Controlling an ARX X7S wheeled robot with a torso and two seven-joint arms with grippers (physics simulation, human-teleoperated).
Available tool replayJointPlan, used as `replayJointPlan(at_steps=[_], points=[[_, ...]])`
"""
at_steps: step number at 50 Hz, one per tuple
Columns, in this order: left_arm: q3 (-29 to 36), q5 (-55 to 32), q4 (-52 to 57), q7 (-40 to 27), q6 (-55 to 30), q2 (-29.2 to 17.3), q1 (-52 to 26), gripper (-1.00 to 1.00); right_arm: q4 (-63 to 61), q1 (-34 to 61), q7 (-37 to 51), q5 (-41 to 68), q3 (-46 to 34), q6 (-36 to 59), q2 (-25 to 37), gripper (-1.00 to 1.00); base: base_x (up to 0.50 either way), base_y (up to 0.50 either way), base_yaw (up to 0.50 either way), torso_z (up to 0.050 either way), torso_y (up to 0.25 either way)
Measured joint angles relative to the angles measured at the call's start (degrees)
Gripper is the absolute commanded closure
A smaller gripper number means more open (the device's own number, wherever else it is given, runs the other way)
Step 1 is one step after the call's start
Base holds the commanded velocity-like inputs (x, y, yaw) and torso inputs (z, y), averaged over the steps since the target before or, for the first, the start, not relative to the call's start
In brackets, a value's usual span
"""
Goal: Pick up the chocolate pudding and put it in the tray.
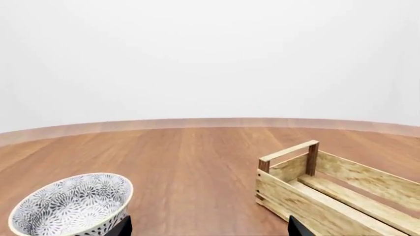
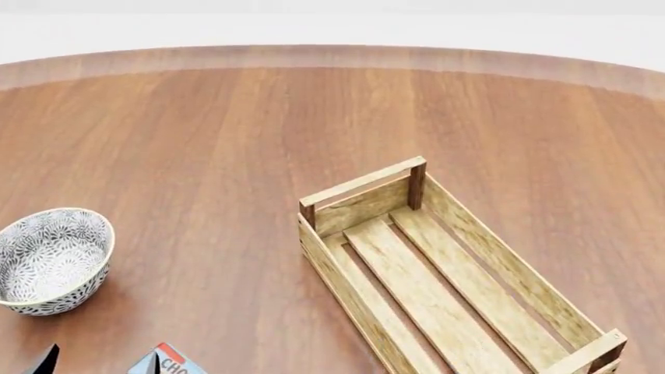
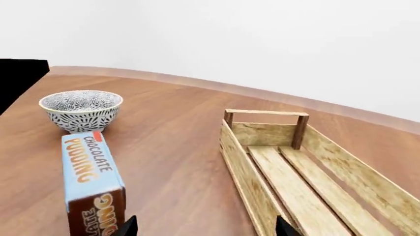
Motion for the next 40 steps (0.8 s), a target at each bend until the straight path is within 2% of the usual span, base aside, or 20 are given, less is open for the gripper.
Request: replayJointPlan(at_steps=[20, 40], points=[[1.1, -0.69, 0.0, -0.89, 0.2, -0.94, -0.08, -1.0, 7.04, 1.35, -4.46, -2.03, -5.45, -3.79, -0.58, -1.0, 0.0, 0.0, 0.0, 0.0, 0.0], [2.29, -1.43, -0.19, -1.85, 0.68, -1.94, -0.19, -1.0, 13.79, 10.17, -7.32, -4.22, -11.21, -0.71, -5.44, -1.0, 0.0, 0.0, 0.0, 0.0, 0.0]])
